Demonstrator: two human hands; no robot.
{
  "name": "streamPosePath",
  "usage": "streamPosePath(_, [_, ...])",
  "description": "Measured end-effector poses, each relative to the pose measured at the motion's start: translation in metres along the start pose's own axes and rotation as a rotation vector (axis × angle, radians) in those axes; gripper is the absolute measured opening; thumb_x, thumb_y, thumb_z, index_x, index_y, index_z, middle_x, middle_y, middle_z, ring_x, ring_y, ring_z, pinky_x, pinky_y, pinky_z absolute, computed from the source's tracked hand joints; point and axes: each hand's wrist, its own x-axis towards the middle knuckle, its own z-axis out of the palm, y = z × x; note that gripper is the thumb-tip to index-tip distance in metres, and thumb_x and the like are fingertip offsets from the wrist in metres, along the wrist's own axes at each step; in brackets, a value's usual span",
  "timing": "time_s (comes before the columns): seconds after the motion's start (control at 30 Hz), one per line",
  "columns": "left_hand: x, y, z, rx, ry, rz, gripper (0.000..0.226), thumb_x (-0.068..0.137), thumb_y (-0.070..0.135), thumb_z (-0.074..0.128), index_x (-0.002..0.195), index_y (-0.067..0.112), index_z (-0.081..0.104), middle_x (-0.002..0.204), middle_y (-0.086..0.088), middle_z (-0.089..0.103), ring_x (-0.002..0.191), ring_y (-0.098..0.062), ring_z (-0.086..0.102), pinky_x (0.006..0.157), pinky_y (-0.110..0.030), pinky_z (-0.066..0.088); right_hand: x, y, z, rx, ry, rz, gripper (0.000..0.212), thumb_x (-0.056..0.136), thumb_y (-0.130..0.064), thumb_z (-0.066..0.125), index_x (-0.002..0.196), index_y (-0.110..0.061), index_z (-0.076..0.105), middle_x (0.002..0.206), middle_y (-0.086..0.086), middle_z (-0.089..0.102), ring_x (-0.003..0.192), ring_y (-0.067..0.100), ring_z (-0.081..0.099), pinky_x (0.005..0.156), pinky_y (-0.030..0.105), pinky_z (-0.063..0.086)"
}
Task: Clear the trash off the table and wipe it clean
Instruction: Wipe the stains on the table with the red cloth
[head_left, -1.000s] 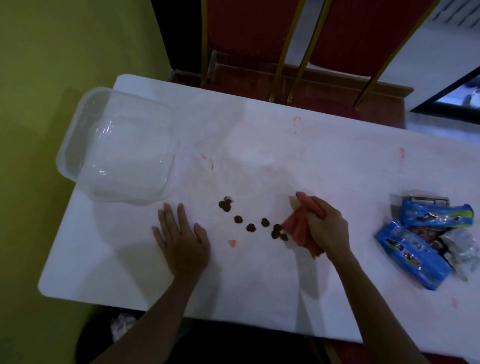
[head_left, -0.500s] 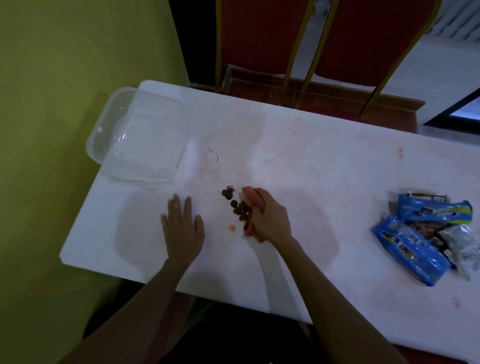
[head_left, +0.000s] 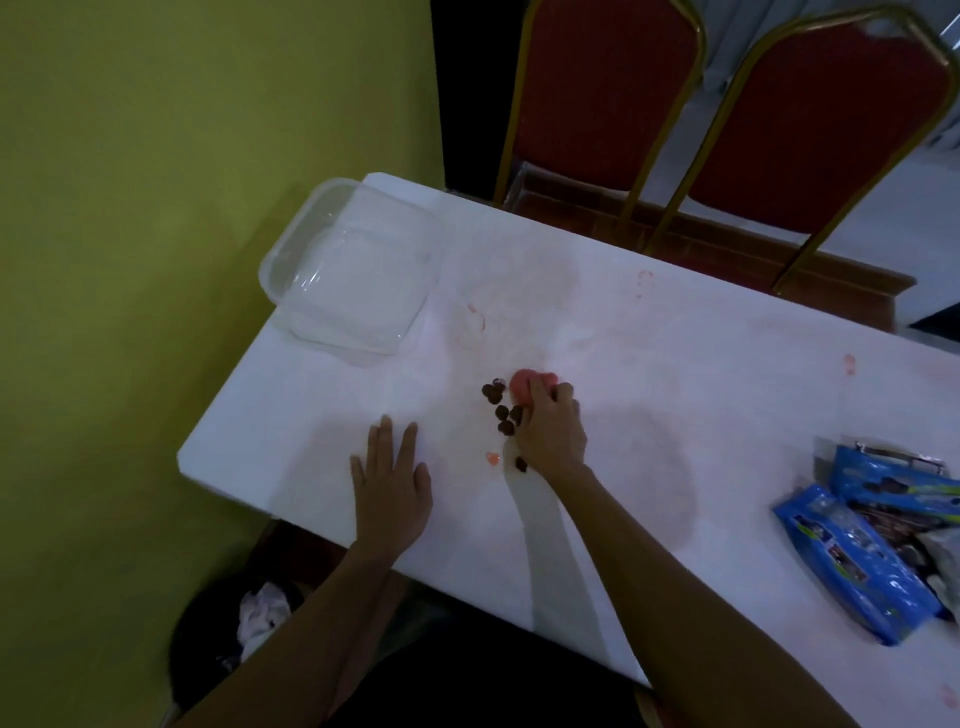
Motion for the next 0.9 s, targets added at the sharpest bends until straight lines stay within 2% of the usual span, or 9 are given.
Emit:
streamPosePath(0.1, [0.000,-0.001,-0.004,-0.005,-0.046,-0.006,0.060,0.099,0.037,0.030,0.156,0.025,0.019,0.166,-0.009,0.005,0.153,-0.026,0.004,0.120,-0.055,0.011,0.009,-0.016,-0.004,0.040,-0.116,-0.157,0.041,0.099,-0.020,0.048,0.138,-0.031,0.051,0.127,0.004,0.045,0.105,0.024,0.057,0.086,0.035,0.052])
streamPosePath(0.17, [-0.001,-0.003,-0.007,-0.002,-0.081,-0.001,0.060,0.101,0.036,0.034,0.157,0.027,0.013,0.166,-0.007,-0.002,0.153,-0.024,-0.003,0.122,-0.052,0.007,0.018,-0.020,-0.015,-0.007,-0.090,-0.179,0.037,0.098,-0.024,0.048,0.135,-0.028,0.054,0.122,0.003,0.046,0.102,0.024,0.059,0.086,0.035,0.051])
streamPosePath(0.37, [-0.015,0.000,-0.005,-0.026,-0.080,-0.016,0.060,0.101,0.037,0.033,0.157,0.028,0.012,0.166,-0.007,-0.005,0.153,-0.025,-0.005,0.122,-0.051,0.003,0.030,-0.015,-0.027,-0.051,-0.018,0.019,0.040,0.097,-0.024,0.049,0.136,-0.020,0.047,0.127,0.009,0.043,0.106,0.031,0.060,0.088,0.045,0.056])
streamPosePath(0.5, [-0.018,0.005,-0.006,-0.007,-0.101,-0.050,0.062,0.101,0.037,0.033,0.157,0.029,0.008,0.166,-0.006,-0.008,0.153,-0.024,-0.007,0.122,-0.051,0.003,0.006,-0.030,-0.007,0.243,-0.204,-0.081,0.029,0.097,-0.015,0.045,0.121,-0.023,0.057,0.108,-0.005,0.054,0.073,0.015,0.067,0.059,0.033,0.059])
streamPosePath(0.57, [-0.019,0.004,-0.009,0.014,-0.115,-0.039,0.062,0.101,0.040,0.030,0.157,0.029,0.007,0.166,-0.007,-0.008,0.153,-0.024,-0.007,0.122,-0.051,0.004,0.002,-0.038,-0.006,0.415,-0.246,-0.065,0.030,0.098,-0.015,0.046,0.124,-0.017,0.060,0.101,-0.005,0.067,0.068,0.014,0.071,0.054,0.033,0.061])
streamPosePath(0.63, [-0.020,0.002,-0.011,0.032,-0.125,-0.017,0.064,0.097,0.046,0.019,0.157,0.029,0.006,0.165,-0.008,-0.008,0.153,-0.025,-0.007,0.121,-0.050,0.004,0.000,-0.041,-0.017,0.347,-0.195,-0.058,0.029,0.097,-0.017,0.047,0.124,-0.018,0.059,0.101,-0.002,0.060,0.071,0.018,0.068,0.048,0.025,0.054])
streamPosePath(0.7, [-0.022,0.001,-0.012,0.026,-0.127,-0.012,0.067,0.094,0.048,0.015,0.157,0.029,0.005,0.165,-0.008,-0.009,0.153,-0.025,-0.007,0.121,-0.049,0.003,-0.001,-0.032,-0.029,0.121,-0.025,-0.099,0.031,0.096,-0.019,0.051,0.125,-0.028,0.055,0.109,0.001,0.049,0.085,0.021,0.063,0.062,0.025,0.053])
streamPosePath(0.8, [-0.022,0.003,-0.010,0.008,-0.141,-0.028,0.062,0.101,0.040,0.029,0.157,0.029,0.004,0.165,-0.007,-0.012,0.153,-0.024,-0.011,0.122,-0.051,0.002,-0.003,-0.012,-0.036,-0.060,0.125,-0.115,0.040,0.093,-0.022,0.058,0.132,-0.031,0.050,0.120,0.008,0.051,0.105,0.028,0.057,0.084,0.042,0.056])
streamPosePath(0.9, [-0.022,0.007,-0.012,-0.009,-0.158,-0.046,0.064,0.101,0.038,0.033,0.158,0.029,0.004,0.165,-0.007,-0.013,0.153,-0.024,-0.012,0.122,-0.052,0.002,-0.005,0.004,-0.032,-0.252,0.001,-0.104,0.042,0.098,-0.033,0.050,0.140,-0.029,0.050,0.134,0.010,0.051,0.121,0.032,0.046,0.099,0.045,0.043])
